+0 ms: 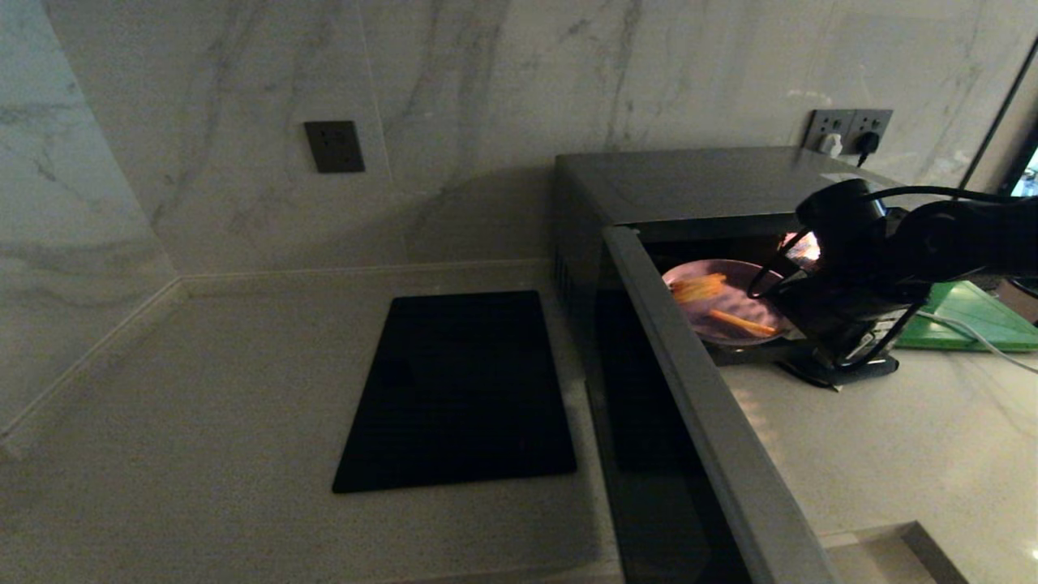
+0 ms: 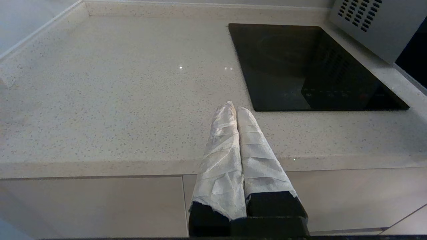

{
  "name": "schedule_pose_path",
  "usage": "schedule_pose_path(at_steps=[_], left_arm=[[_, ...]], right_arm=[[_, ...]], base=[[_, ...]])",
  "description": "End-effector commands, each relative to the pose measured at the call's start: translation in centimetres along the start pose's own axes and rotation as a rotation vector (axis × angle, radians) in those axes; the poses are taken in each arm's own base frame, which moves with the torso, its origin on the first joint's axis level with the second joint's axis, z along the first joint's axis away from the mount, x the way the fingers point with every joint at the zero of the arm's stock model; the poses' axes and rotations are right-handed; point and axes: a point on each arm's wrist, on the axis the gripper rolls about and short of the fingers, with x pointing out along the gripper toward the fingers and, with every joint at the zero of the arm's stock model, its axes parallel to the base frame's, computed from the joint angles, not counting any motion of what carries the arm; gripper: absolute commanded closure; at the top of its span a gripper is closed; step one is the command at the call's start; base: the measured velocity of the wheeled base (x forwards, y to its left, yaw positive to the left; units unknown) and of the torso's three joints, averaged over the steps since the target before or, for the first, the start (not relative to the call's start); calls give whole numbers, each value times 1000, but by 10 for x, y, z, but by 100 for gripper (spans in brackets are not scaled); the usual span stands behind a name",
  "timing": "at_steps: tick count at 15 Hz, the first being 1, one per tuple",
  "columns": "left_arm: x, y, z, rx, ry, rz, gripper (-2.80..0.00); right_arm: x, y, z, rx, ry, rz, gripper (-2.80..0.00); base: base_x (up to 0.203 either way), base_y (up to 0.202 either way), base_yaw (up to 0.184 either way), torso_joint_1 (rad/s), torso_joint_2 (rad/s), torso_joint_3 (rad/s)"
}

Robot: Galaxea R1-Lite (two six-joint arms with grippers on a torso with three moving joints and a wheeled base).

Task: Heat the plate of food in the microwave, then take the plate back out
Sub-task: Put the plate in the microwave oven

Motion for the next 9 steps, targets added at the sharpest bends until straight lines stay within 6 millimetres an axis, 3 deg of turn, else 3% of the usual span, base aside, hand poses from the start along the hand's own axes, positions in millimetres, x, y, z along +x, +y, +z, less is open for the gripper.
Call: schedule_pose_path(at_steps=[1, 9], left_arm=[[0, 0, 0, -1, 0, 2, 0], [0, 0, 0, -1, -3, 1, 0]], right_arm=[[25, 7, -9, 21, -3, -32, 0], [39, 20, -14, 54, 5, -2, 0]], base=[[0, 0, 0, 0, 0, 0], [0, 0, 0, 0, 0, 0]])
